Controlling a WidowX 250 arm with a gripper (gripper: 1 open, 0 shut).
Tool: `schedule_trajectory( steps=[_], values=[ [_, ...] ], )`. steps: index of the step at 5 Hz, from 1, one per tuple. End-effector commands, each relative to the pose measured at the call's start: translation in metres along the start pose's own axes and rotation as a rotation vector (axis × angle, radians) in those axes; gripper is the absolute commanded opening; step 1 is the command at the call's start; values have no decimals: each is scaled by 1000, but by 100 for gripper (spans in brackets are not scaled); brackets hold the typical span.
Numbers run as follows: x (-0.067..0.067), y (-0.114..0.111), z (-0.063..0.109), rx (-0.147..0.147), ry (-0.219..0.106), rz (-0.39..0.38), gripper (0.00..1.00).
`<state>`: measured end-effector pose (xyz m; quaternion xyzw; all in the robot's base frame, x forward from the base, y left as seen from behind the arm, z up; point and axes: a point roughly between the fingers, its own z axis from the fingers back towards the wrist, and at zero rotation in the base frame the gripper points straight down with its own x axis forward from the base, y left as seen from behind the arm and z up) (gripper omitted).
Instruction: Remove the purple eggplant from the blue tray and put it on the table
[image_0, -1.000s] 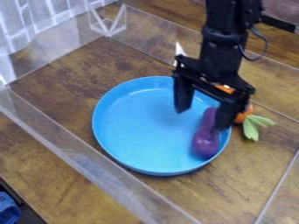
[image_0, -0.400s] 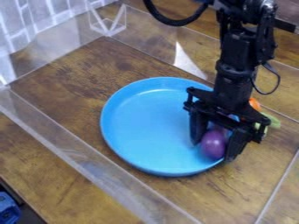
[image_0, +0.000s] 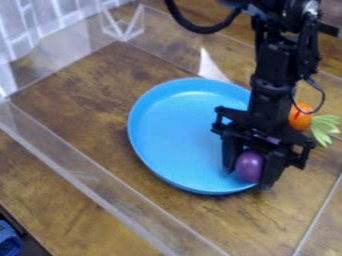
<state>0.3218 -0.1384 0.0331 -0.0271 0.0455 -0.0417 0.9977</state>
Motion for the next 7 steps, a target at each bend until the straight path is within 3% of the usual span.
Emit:
schedule_trajectory(
  steps=[1,2,5,7],
  values=[
    [7,3,25,2,-48,-66,0],
    [11,9,30,11,-41,-119,0],
    [14,24,42,13,-32,-133,0],
    [13,23,64,35,-22,-271,0]
  ],
)
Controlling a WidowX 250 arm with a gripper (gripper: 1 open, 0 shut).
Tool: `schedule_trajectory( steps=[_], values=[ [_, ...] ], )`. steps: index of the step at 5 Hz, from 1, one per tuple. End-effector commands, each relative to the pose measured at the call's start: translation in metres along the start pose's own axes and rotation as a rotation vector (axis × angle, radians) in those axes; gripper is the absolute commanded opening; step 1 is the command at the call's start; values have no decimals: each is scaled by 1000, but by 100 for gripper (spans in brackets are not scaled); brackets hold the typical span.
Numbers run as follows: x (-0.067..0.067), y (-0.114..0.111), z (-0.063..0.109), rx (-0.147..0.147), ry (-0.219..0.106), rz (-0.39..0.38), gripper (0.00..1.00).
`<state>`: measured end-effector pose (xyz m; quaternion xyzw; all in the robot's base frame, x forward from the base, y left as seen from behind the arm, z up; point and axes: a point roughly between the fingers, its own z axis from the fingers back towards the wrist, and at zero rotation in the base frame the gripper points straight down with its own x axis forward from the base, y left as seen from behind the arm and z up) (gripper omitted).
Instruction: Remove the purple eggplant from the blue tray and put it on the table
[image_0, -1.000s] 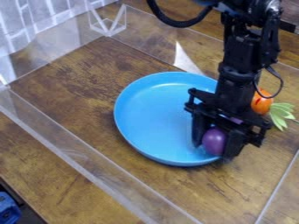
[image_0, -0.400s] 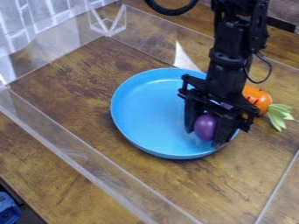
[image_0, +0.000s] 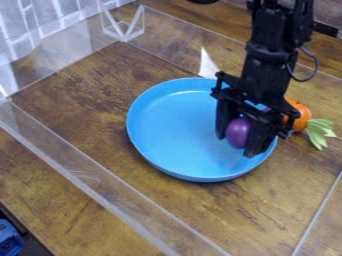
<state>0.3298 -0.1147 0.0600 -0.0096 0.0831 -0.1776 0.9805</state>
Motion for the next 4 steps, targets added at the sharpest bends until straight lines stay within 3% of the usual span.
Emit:
schedule_trajectory(
  steps=[1,2,4],
  values=[
    [2,0,43,13,-103,-11,0],
    [-1,-5,50,15,-98,-24,0],
    [-21,-4,33,24,-90,-29,0]
  ],
)
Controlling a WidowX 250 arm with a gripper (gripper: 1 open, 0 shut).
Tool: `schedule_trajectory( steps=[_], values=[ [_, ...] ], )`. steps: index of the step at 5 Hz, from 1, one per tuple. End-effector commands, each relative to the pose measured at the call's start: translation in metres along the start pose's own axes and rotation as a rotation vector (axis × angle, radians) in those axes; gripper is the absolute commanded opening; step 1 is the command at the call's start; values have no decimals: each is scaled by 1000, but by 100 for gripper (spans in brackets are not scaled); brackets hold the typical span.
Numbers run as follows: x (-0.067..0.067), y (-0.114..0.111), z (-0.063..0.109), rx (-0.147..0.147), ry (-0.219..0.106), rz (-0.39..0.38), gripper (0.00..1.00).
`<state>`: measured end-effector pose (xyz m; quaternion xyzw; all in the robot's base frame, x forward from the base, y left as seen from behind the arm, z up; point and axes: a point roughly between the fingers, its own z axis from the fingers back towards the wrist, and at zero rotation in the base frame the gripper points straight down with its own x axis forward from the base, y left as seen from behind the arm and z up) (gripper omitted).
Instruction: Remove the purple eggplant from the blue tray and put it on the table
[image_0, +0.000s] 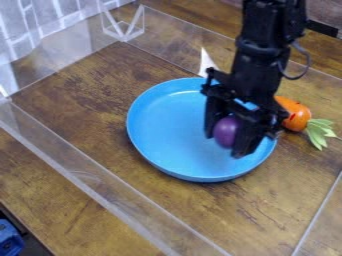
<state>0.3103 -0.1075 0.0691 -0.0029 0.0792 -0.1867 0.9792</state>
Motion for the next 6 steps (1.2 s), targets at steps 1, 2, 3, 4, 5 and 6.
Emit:
schedule_trajectory(
  steps=[1,2,3,4,5,6],
  values=[
    [-10,-2,18,16,-82,-14,0],
    [-13,-12,13,19,-76,-15,0],
    [-12,-21,9,21,-72,-15,0],
    [-15,-20,10,24,-64,-18,0],
    [-20,-18,11,24,-54,-20,0],
    [-24,-15,16,23,-43,-24,0]
  ],
)
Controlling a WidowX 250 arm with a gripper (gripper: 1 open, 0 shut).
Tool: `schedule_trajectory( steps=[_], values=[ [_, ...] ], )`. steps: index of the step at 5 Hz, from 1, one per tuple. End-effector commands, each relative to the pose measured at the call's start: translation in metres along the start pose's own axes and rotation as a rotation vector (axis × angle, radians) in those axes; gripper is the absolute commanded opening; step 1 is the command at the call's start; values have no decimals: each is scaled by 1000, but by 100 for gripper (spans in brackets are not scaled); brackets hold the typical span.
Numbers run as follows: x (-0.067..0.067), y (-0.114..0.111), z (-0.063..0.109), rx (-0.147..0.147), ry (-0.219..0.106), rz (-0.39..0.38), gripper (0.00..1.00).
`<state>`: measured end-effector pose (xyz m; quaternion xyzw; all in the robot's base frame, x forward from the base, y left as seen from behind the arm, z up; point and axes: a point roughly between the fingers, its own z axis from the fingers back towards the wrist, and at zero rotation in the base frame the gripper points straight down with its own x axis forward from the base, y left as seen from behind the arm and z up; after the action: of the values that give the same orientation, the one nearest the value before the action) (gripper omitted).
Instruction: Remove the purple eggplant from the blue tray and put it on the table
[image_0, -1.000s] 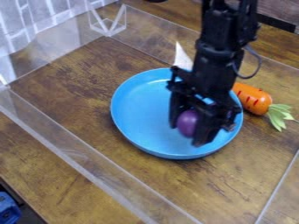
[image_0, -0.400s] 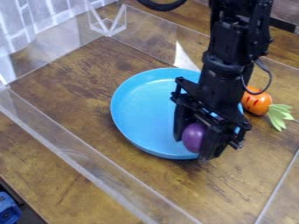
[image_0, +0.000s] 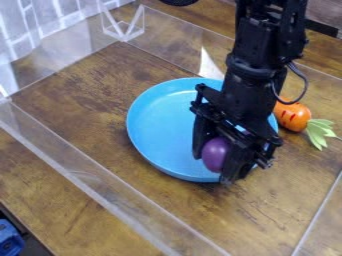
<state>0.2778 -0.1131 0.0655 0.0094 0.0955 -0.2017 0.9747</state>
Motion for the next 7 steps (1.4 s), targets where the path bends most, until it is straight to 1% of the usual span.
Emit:
schedule_trajectory(
  steps=[1,2,3,4,5,6,7],
  values=[
    [1,-11,31,-15,-87,75,0],
    [5,-21,34,-24,-93,78,0],
    [10,-33,36,-40,-101,67,0],
    [15,-44,32,-62,-105,55,0],
    [16,-49,28,-83,-110,39,0],
    [29,-49,17,-109,-116,46,0],
    [43,-46,2,-115,-132,50,0]
  ],
)
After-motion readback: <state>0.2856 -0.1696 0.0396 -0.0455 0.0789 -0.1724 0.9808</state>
